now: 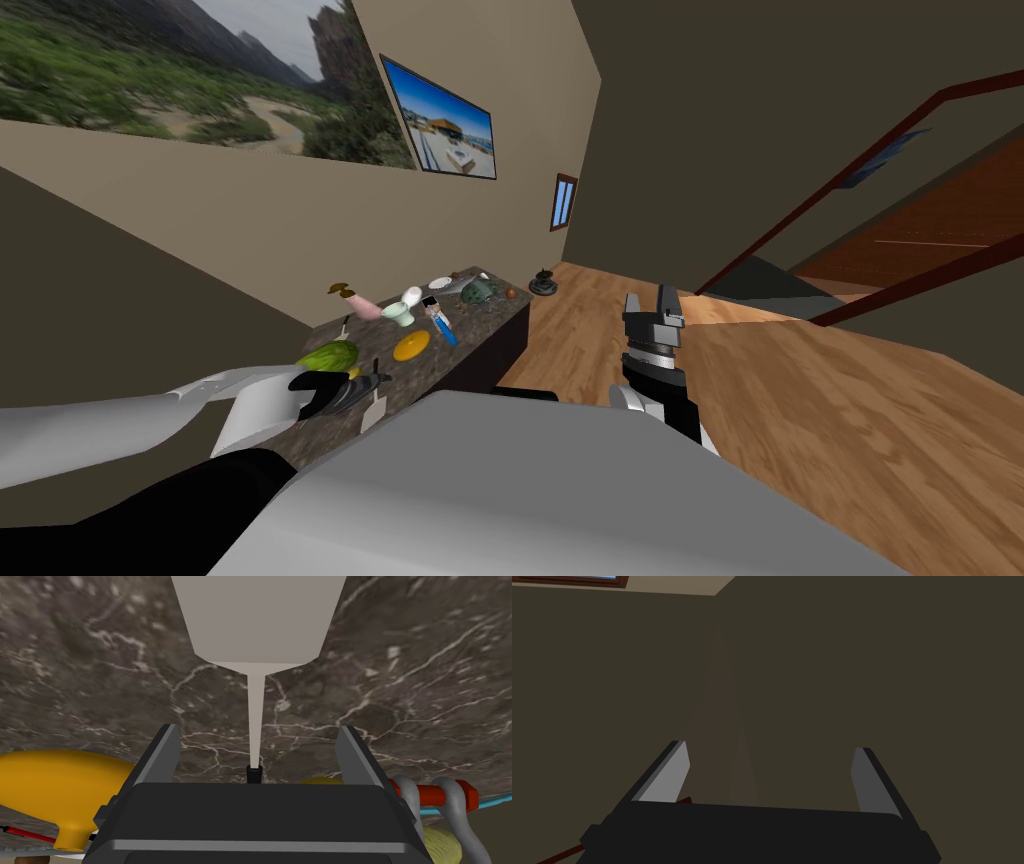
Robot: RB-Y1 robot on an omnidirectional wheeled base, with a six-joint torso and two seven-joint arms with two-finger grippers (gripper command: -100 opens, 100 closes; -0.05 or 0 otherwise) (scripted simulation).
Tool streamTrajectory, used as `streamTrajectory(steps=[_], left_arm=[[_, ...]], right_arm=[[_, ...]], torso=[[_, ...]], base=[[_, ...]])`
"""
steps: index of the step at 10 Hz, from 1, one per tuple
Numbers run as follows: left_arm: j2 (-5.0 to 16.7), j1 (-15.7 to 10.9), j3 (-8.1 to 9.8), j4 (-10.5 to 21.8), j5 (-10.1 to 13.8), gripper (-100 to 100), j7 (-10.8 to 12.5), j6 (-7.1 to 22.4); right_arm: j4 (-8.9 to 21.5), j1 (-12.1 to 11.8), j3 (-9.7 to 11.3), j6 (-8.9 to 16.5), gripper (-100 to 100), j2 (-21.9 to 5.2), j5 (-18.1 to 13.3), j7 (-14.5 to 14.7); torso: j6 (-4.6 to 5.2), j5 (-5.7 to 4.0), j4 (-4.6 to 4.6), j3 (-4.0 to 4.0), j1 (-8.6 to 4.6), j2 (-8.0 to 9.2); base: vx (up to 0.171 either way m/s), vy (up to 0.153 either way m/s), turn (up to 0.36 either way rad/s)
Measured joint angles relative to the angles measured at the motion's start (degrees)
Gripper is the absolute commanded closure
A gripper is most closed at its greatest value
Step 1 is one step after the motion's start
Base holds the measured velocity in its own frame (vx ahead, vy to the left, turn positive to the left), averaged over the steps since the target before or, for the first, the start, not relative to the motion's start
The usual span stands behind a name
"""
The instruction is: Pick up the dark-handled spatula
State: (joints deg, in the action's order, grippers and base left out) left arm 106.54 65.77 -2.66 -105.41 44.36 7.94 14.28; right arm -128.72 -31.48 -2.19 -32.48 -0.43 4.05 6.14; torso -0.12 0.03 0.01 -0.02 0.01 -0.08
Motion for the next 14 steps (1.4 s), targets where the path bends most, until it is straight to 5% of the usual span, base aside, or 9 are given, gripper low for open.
streamTrajectory(steps=[4,6,7,11,12,13,14], left_arm=[[-4.3,-3.3,-4.58,2.1,-0.7,-100,-2.4,-0.8],[-6.3,-2.2,-4.15,2.5,-2.4,-100,-2.4,-0.9],[-6.5,-2.3,-4.28,2.5,-2.5,100,-2.5,-0.8],[-6.5,-2.3,-4.27,2.5,-2.5,100,-2.5,-0.8],[-6.5,-2.3,-4.27,2.5,-2.5,0,-2.5,-0.8],[-6.5,-2.3,-4.27,2.5,-2.5,100,-2.5,-0.8],[-6.8,-1.1,-3.45,2.6,-3.0,100,-2.2,-1.0]], right_arm=[[0.0,0.0,0.0,0.0,0,0.0,0.0,0.0],[0.0,0.0,0.0,0.0,0,0.0,0.0,0.0],[0.0,0.0,0.0,0.0,0,0.0,0.0,0.0],[0.0,0.0,0.0,0.0,0,0.0,0.0,0.0],[0.0,0.0,0.0,0.0,0,0.0,0.0,0.0],[0.0,0.0,0.0,0.0,0,0.0,0.0,0.0],[0.0,0.0,0.0,0.0,0,0.0,0.0,0.0]], torso=[[0.01,0.0,-0.02,-0.04,0.01,-0.06],[0.02,0.04,-0.02,-0.04,0.01,-0.07],[0.03,0.1,-0.02,-0.04,0.08,-0.06],[0.04,0.13,0.0,-0.02,0.12,-0.02],[0.04,0.13,0.0,-0.02,0.13,-0.02],[0.04,0.13,0.0,-0.02,0.13,-0.02],[0.02,0.13,-0.01,-0.02,0.12,-0.02]], base=[[0.031,-0.002,-0.05],[0.024,-0.003,-0.047],[0.0,0.0,0.0],[0.0,0.0,0.0],[0.0,0.0,0.0],[0.006,-0.002,-0.014],[-0.016,0.003,0.072]])
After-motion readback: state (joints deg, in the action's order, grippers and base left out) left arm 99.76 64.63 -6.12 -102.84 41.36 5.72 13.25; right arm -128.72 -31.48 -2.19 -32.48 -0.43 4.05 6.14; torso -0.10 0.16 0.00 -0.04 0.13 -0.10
